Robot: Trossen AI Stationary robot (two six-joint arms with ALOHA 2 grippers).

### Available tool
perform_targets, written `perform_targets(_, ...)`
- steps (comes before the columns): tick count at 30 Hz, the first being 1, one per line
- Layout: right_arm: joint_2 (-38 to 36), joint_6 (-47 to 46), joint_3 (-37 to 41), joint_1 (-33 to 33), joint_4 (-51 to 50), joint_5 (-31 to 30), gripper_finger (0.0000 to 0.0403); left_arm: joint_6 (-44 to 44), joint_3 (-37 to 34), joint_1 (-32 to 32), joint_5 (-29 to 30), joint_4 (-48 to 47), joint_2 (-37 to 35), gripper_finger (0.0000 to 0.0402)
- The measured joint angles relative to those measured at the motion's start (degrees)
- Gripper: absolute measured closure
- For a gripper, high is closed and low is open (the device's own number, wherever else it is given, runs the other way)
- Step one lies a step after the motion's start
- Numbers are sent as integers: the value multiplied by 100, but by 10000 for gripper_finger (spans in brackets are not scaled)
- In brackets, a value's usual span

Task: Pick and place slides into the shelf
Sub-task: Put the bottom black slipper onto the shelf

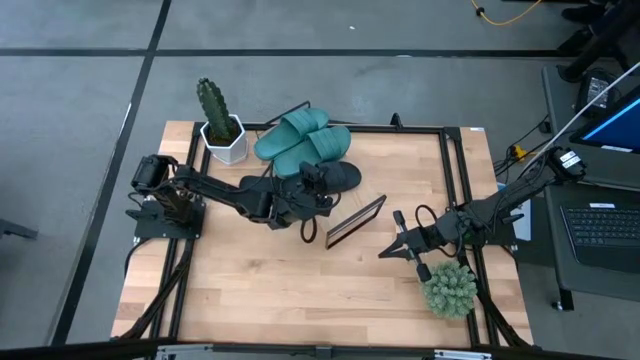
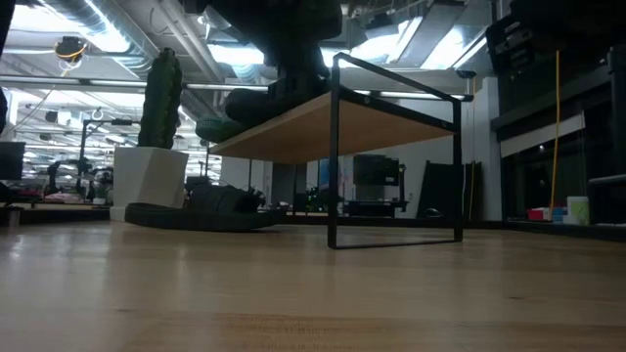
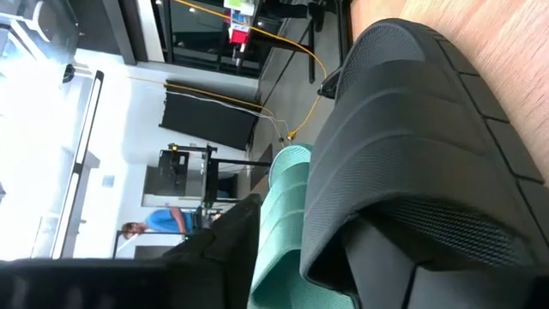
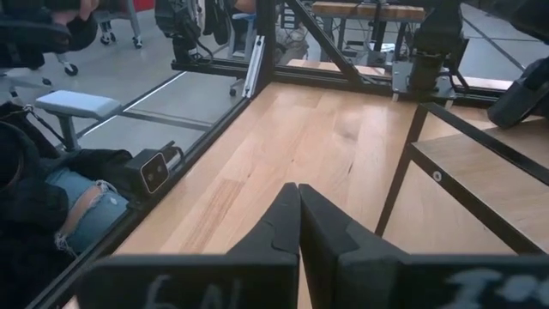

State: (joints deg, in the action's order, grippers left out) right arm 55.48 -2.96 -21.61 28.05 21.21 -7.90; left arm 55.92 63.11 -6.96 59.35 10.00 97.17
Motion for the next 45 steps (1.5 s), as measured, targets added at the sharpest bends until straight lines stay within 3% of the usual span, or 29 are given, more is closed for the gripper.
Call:
perform_targets(18, 0, 1, 0, 0, 29, -2, 400, 20, 0, 108, 189, 35, -4, 232)
perform_targets(26, 0, 4, 0, 0, 29, -2, 400, 314, 0, 4, 611, 118, -4, 232)
perform_targets(45, 0, 0, 0, 0, 26, -4, 400, 276, 0, -61, 538, 153, -2, 232)
